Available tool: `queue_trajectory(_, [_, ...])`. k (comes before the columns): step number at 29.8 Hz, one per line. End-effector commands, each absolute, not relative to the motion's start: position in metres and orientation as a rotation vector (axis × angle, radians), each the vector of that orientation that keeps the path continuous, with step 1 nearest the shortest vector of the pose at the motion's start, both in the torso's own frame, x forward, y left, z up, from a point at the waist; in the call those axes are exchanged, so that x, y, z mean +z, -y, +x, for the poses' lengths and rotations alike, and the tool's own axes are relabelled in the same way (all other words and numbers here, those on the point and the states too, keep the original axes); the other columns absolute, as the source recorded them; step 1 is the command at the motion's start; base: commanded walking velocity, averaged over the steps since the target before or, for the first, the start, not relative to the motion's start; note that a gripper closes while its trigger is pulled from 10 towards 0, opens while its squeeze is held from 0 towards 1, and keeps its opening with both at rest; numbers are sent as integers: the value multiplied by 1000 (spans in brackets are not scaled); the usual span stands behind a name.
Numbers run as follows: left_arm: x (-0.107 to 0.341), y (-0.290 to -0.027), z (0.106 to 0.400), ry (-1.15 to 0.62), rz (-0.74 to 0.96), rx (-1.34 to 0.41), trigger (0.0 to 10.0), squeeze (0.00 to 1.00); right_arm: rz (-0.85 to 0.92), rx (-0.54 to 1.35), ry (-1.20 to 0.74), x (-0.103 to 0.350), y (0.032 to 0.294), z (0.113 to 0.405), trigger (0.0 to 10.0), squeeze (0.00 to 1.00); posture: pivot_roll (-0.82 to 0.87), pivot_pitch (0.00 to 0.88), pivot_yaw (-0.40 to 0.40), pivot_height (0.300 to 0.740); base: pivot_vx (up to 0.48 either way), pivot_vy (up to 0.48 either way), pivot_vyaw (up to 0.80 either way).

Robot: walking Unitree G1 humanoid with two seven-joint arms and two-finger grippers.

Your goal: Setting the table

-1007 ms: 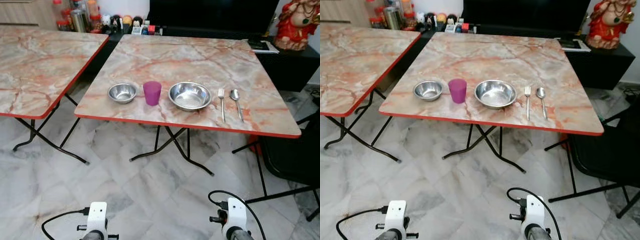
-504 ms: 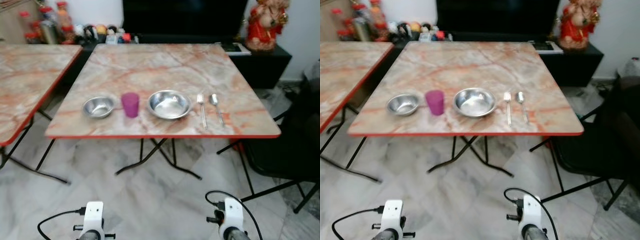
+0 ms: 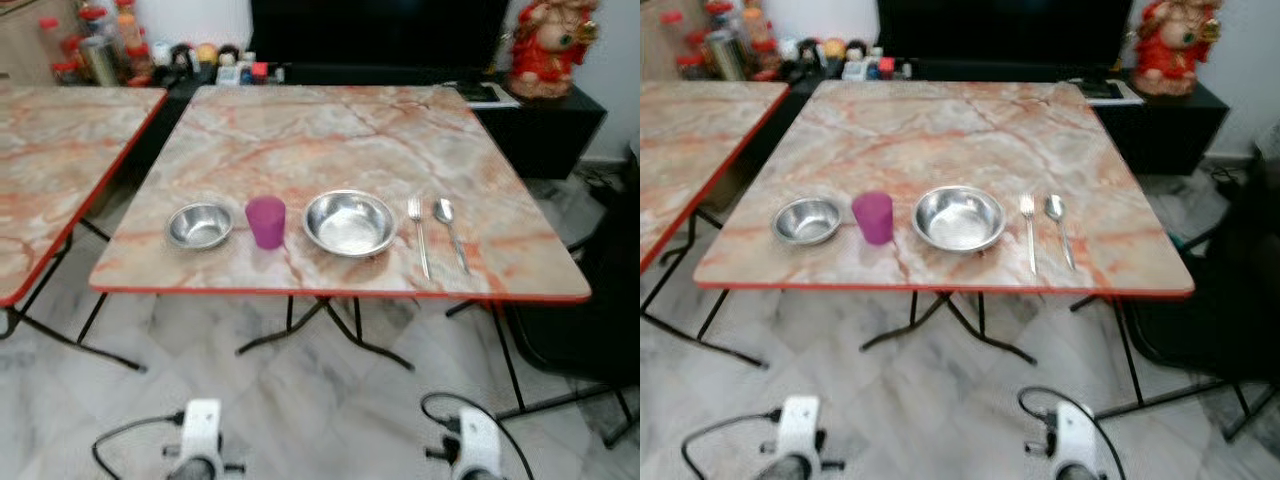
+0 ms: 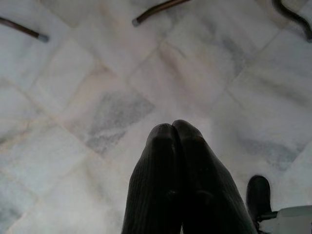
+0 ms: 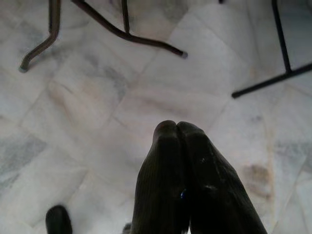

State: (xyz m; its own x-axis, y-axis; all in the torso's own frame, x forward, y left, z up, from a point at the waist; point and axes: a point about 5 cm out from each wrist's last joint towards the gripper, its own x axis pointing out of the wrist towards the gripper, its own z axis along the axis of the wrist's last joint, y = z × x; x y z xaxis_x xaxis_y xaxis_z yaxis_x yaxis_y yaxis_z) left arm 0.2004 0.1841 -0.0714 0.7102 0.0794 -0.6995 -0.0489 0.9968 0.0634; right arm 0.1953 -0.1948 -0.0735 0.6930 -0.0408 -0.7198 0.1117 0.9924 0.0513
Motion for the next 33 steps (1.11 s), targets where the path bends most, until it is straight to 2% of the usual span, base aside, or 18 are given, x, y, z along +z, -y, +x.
queue_trajectory(1, [-73, -184, 198, -793, 38, 75, 10000, 0, 94, -92, -812, -76, 197, 191, 10000, 0, -42, 45, -44, 740, 319, 0, 0])
queue_trajectory(9, [-73, -185, 199, -791, 46, 80, 10000, 0, 93, -88, -817, -76, 196, 191, 10000, 0, -41, 44, -43, 740, 306, 0, 0])
queue_trajectory(29, [-66, -186, 205, -713, 65, 72, 10000, 0, 101, -88, -821, -77, 192, 188, 10000, 0, -32, 40, -37, 740, 0, 0, 0])
queue_trajectory(33, [-67, -186, 204, -720, 71, 72, 10000, 0, 101, -85, -825, -78, 191, 188, 10000, 0, -33, 41, -36, 740, 0, -343, 0])
